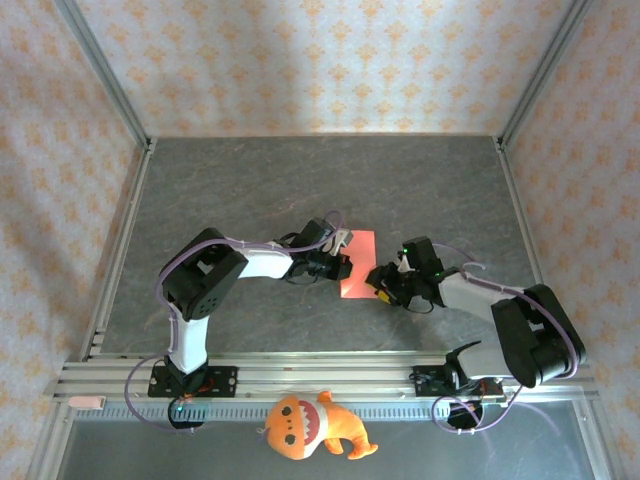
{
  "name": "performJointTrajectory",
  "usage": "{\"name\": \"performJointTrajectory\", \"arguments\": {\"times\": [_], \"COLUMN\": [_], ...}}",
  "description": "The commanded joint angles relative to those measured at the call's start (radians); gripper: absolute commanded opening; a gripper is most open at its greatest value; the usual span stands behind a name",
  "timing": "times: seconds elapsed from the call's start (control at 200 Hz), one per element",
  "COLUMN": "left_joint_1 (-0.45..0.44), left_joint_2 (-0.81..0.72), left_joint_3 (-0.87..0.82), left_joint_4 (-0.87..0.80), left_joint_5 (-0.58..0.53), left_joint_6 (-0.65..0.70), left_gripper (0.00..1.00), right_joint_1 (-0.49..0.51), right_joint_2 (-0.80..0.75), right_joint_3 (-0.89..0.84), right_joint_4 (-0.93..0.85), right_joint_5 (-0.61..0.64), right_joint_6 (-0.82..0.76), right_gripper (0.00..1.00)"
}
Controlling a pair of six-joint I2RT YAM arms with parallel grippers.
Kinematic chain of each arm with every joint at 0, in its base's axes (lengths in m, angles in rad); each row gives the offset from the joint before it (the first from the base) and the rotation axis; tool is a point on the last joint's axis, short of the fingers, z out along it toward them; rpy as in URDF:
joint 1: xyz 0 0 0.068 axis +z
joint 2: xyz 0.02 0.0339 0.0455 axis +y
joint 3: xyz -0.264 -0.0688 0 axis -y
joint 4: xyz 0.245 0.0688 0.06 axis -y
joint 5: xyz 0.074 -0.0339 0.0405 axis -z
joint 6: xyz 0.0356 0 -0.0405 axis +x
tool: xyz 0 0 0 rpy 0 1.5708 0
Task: Fold a paper plane with a square sheet of paper (pick it up from the middle)
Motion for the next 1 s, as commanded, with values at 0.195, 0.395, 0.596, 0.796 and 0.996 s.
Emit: {"name": "performJointTrajectory", "arguments": {"times": [0.195, 0.395, 0.596, 0.796, 0.996], "left_joint_1": [0.002, 0.001, 0.001, 0.002, 0.001], "left_joint_2": [0.02, 0.024, 0.027, 0.026, 0.016], "left_joint_3": [-0.045, -0.058, -0.065, -0.07, -0.075], "left_joint_4": [-0.084, -0.076, -0.076, -0.075, -0.068], "left_joint_5": [-0.011, -0.008, -0.005, -0.005, -0.008], "left_joint_6": [0.001, 0.0, 0.005, 0.005, -0.004], "left_gripper": [0.0, 0.0, 0.0, 0.0, 0.0], "right_joint_1": [0.031, 0.031, 0.027, -0.008, -0.04], "right_joint_2": [0.043, 0.046, 0.097, 0.14, 0.149], "right_joint_3": [0.019, 0.044, 0.098, 0.123, 0.097], "right_joint_4": [0.04, 0.186, 0.217, 0.223, 0.197], "right_joint_5": [0.035, 0.019, 0.025, 0.011, 0.013], "right_joint_6": [0.041, 0.098, 0.083, 0.07, 0.078], "right_gripper": [0.46, 0.49, 0.5, 0.5, 0.5]}}
